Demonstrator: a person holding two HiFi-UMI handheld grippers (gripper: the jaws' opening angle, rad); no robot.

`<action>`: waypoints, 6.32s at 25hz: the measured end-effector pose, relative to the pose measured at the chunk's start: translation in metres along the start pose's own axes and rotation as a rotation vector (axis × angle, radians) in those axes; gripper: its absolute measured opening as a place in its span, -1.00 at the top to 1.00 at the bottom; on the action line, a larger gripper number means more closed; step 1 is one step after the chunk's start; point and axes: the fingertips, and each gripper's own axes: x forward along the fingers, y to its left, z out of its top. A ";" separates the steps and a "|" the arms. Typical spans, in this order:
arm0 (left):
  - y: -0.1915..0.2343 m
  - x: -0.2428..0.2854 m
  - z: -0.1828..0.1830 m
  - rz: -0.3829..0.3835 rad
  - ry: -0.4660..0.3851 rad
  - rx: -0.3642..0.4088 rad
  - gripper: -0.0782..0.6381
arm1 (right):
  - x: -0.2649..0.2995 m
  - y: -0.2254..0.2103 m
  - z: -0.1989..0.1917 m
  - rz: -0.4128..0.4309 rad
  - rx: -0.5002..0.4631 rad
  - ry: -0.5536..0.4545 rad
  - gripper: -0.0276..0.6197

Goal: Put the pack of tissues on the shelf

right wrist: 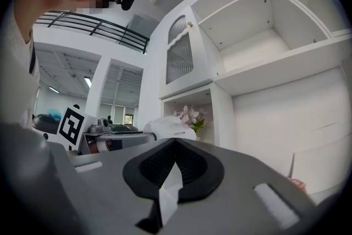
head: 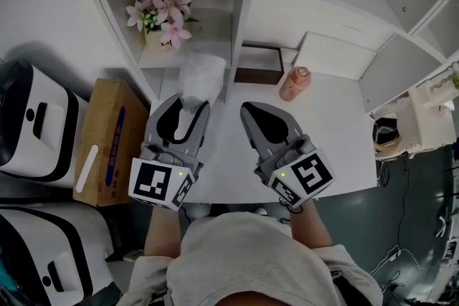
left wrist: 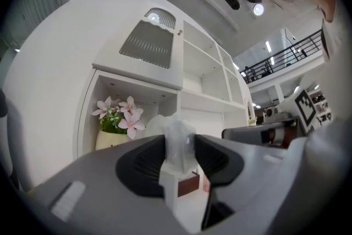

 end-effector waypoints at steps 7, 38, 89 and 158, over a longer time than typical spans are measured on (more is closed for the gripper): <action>0.012 0.015 -0.007 -0.005 0.016 -0.003 0.33 | 0.002 -0.006 -0.003 -0.037 -0.011 0.018 0.91; 0.053 0.097 -0.065 -0.007 0.136 -0.023 0.32 | 0.006 -0.057 -0.017 -0.196 -0.006 0.055 0.91; 0.061 0.108 -0.056 0.119 0.114 0.004 0.27 | -0.035 -0.064 -0.014 -0.206 -0.022 0.074 0.91; -0.088 -0.103 0.013 0.337 0.042 0.033 0.78 | -0.085 0.055 0.004 0.322 -0.038 0.012 0.91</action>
